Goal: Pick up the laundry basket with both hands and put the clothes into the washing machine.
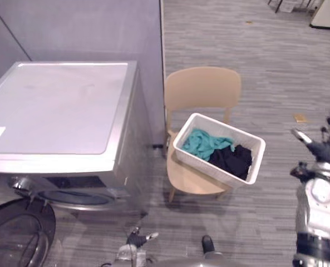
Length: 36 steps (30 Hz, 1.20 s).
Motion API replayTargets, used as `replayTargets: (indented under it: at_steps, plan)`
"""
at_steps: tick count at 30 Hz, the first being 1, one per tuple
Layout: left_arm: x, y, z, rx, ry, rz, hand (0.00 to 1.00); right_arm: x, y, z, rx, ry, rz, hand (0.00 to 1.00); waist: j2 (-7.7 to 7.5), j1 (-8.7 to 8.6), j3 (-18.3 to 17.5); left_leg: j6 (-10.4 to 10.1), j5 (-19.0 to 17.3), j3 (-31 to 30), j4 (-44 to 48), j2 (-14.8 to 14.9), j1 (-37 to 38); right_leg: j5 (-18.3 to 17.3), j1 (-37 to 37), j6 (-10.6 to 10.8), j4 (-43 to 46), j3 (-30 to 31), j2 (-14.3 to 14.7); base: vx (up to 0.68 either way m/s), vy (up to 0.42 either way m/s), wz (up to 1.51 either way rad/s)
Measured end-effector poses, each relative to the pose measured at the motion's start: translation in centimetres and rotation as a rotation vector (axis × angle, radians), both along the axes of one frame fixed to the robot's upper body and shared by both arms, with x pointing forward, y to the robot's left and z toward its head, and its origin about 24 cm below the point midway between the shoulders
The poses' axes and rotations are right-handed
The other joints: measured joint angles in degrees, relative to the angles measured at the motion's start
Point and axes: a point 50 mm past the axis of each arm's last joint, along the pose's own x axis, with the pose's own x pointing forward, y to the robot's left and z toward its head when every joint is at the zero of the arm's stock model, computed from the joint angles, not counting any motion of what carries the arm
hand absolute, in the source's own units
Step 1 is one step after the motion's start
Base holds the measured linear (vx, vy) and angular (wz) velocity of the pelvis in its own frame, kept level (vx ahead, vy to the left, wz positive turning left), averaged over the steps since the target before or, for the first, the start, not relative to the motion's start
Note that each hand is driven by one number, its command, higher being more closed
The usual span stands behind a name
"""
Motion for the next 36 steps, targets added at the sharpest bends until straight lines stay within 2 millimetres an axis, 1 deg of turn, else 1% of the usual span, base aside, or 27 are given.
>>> replayTargets:
  at_steps: [1, 2, 3, 4, 5, 6, 7, 8, 10, 12, 14, 15, 17, 18, 19, 21, 25, 26, 27, 28, 31, 33, 34, 36]
  plan:
    - [0.7, -0.2, 0.2, -0.001, -0.02, -0.013, 0.0, 1.4, 0.4, 0.6, -0.012, 0.0, 0.034, 0.0, 0.05, 0.41, 1.62, 0.03, 0.12, -1.0, 1.09, -0.04, -1.35, 0.19, -0.6, -0.02, 0.04, -0.9, -0.26, -0.14, -0.023, 0.34]
    - [0.9, -0.2, 0.3, -0.001, -0.027, -0.015, 0.0, 2.0, 0.6, 1.0, -0.011, -0.002, 0.048, 0.0, 0.06, 0.6, 2.35, 0.03, 0.32, -1.31, 1.54, -0.06, -2.22, 0.19, -1.17, -0.01, 0.27, -1.24, -0.37, -0.13, -0.037, 0.35]
    - [1.3, -0.4, 0.5, 0.0, -0.036, -0.024, 0.0, 3.2, 0.8, 1.5, -0.008, -0.007, 0.062, 0.0, 0.11, 1.44, 3.67, -0.16, 0.86, -1.83, 1.77, -0.08, -3.52, 0.2, -2.37, -0.02, 0.94, -1.33, -0.4, -0.13, -0.044, 0.24]
    - [1.4, -0.4, 0.5, 0.0, -0.039, -0.027, 0.0, 3.7, 0.9, 1.8, -0.007, -0.004, 0.067, 0.0, 0.27, 1.72, 4.4, -0.23, 1.04, -2.18, 1.9, -0.04, -4.01, 0.24, -2.67, -0.08, 1.1, -1.43, -0.41, -0.14, -0.052, 0.31]
    - [1.9, -0.5, 0.8, -0.006, -0.065, -0.027, 0.0, 4.7, 0.8, 2.2, -0.005, 0.007, 0.067, 0.0, 0.78, 2.49, 5.44, -0.3, 1.27, -2.71, 2.56, 0.01, -5.46, 0.25, -3.56, -0.1, 1.67, -1.98, -0.43, -0.1, -0.038, 0.22]
    - [2.2, -0.6, 1.0, -0.011, -0.08, -0.024, 0.0, 5.2, 0.7, 2.4, 0.003, 0.012, 0.065, 0.0, 0.94, 3.14, 6.21, -0.37, 1.35, -2.71, 2.79, 0.05, -5.72, 0.27, -3.83, -0.13, 1.96, -2.13, -0.37, -0.13, -0.042, 0.23]
    - [2.6, -0.7, 1.2, -0.017, -0.096, -0.016, 0.0, 6.4, 1.1, 3.0, 0.011, 0.028, 0.081, 0.0, 1.46, 3.33, 7.55, -0.4, 1.56, -3.02, 3.33, 0.07, -6.67, 0.39, -4.24, -0.3, 2.02, -2.57, -0.35, -0.11, -0.032, 0.09]
    - [2.7, -0.6, 1.2, -0.02, -0.102, -0.008, 0.0, 6.8, 1.2, 3.3, 0.007, 0.032, 0.087, 0.0, 1.63, 3.38, 8.06, -0.42, 1.58, -3.1, 3.55, 0.08, -7.01, 0.41, -4.58, -0.32, 2.22, -2.65, -0.32, -0.13, -0.034, 0.07]
    - [3.5, -0.5, 1.7, -0.021, -0.14, 0.01, 0.0, 7.8, 1.8, 4.6, -0.009, 0.019, 0.109, 0.0, 1.78, 3.48, 10.09, -0.36, 1.82, -2.83, 4.21, 0.1, -8.67, 0.41, -6.88, -0.33, 3.78, -2.2, -0.26, -0.1, -0.022, -0.03]
    - [4.1, -0.5, 2.0, -0.017, -0.157, 0.025, 0.0, 8.3, 1.8, 5.1, 0.006, 0.019, 0.109, 0.0, 1.82, 3.52, 11.31, -0.36, 1.82, -2.68, 5.02, 0.23, -10.13, 0.41, -8.31, -0.33, 4.43, -1.76, -0.24, -0.07, -0.02, -0.04]
    - [4.6, -0.5, 2.2, -0.019, -0.17, 0.03, 0.0, 8.8, 1.7, 4.9, 0.02, 0.041, 0.103, 0.0, 1.82, 3.98, 12.13, -0.36, 1.81, -2.54, 5.64, 0.32, -11.29, 0.41, -9.68, -0.33, 5.13, -1.46, -0.2, -0.05, -0.018, -0.03]
    - [5.1, -0.6, 2.5, -0.021, -0.187, 0.034, 0.0, 9.0, 1.4, 4.9, 0.026, 0.06, 0.094, 0.0, 1.9, 4.18, 13.05, -0.37, 1.81, -2.53, 6.04, 0.41, -11.76, 0.41, -10.13, -0.33, 5.48, -1.42, -0.15, -0.05, -0.018, -0.01]
    - [5.7, -0.6, 2.9, -0.027, -0.215, 0.055, 0.0, 9.2, 0.9, 4.9, 0.029, 0.082, 0.08, 0.0, 1.88, 4.48, 13.8, -0.38, 1.76, -2.54, 6.75, 0.71, -13.08, 0.41, -11.15, -0.33, 5.89, -1.51, 0.05, -0.03, -0.016, 0.03]
    - [6.1, -0.6, 3.2, -0.031, -0.23, 0.061, 0.0, 9.4, 0.6, 5.4, 0.03, 0.082, 0.071, 0.0, 1.93, 4.53, 14.93, -0.39, 1.75, -2.62, 7.18, 0.91, -13.56, 0.42, -11.29, -0.35, 5.91, -1.69, 0.14, -0.03, -0.02, 0.04]
    - [6.3, -0.6, 3.3, -0.035, -0.235, 0.067, 0.0, 9.6, 0.6, 5.6, 0.034, 0.083, 0.07, 0.0, 1.92, 4.57, 15.17, -0.4, 1.75, -2.62, 7.38, 1.02, -13.94, 0.45, -11.59, -0.4, 5.97, -1.69, 0.19, -0.03, -0.022, 0.05]
    - [7.0, -0.8, 3.7, -0.054, -0.26, 0.085, 0.0, 10.3, 0.7, 6.7, 0.033, 0.083, 0.087, 0.0, 1.9, 4.56, 15.77, -0.42, 1.73, -2.57, 8.34, 1.16, -15.81, 0.46, -13.51, -0.41, 6.92, -1.67, 0.22, -0.04, -0.021, 0.01]
    - [8.4, -1.0, 4.8, -0.079, -0.323, 0.099, 0.0, 11.1, 0.5, 7.9, -0.06, 0.144, 0.116, 0.0, 2.1, 4.73, 16.85, -0.63, 1.23, -2.61, 10.84, 1.85, -18.94, 0.5, -15.41, -0.46, 7.85, -2.26, 0.21, -0.03, -0.011, 0.06]
    - [8.7, -1.0, 5.1, -0.084, -0.345, 0.105, 0.0, 11.5, 0.7, 8.2, -0.093, 0.17, 0.135, 0.0, 2.06, 4.86, 17.39, -0.62, 0.97, -2.63, 11.69, 2.19, -19.62, 0.5, -15.73, -0.46, 8.01, -2.44, 0.45, -0.02, -0.009, 0.05]
    - [9.0, -1.1, 5.3, -0.087, -0.357, 0.098, 0.0, 11.6, 0.7, 8.5, -0.127, 0.186, 0.139, 0.0, 2.13, 5.06, 17.45, -0.62, 0.97, -2.71, 11.99, 2.25, -20.35, 0.5, -16.37, -0.47, 8.24, -2.53, 0.49, -0.04, -0.013, 0.01]
    - [9.5, -1.2, 5.7, -0.092, -0.376, 0.1, 0.0, 11.8, 0.7, 9.0, -0.17, 0.207, 0.138, 0.0, 2.14, 5.79, 17.55, -0.6, 0.96, -2.71, 12.72, 2.38, -21.64, 0.5, -17.62, -0.47, 8.88, -2.52, 0.56, -0.04, -0.013, 0.03]
    - [10.4, -1.3, 6.6, -0.101, -0.427, 0.102, 0.0, 12.1, 0.6, 10.2, -0.215, 0.219, 0.123, 0.0, 2.27, 6.26, 18.44, -0.6, 0.96, -2.99, 13.6, 2.71, -23.6, 0.66, -19.1, -0.69, 9.26, -2.79, 0.81, -0.04, -0.013, 0.05]
    - [10.6, -1.2, 6.8, -0.102, -0.437, 0.124, 0.0, 12.4, 1.1, 11.0, -0.251, 0.217, 0.134, 0.0, 2.32, 6.32, 19.07, -0.6, 0.94, -3.32, 14.35, 2.99, -24.61, 0.67, -19.59, -0.7, 9.47, -3.04, 1.02, -0.03, -0.015, 0.07]
    - [10.7, -1.3, 6.9, -0.104, -0.443, 0.125, 0.0, 12.5, 1.3, 11.9, -0.293, 0.212, 0.133, 0.0, 2.34, 6.51, 19.17, -0.59, 0.94, -3.43, 14.76, 3.07, -25.96, 0.66, -20.88, -0.72, 9.9, -3.09, 1.05, -0.03, -0.006, 0.04]
    - [10.7, -1.3, 7.0, -0.104, -0.444, 0.126, 0.0, 12.5, 1.4, 13.0, -0.328, 0.205, 0.128, 0.0, 2.36, 6.71, 19.25, -0.59, 0.95, -3.5, 15.4, 3.09, -27.45, 0.66, -22.3, -0.72, 10.45, -3.08, 1.06, -0.01, -0.001, 0.02]
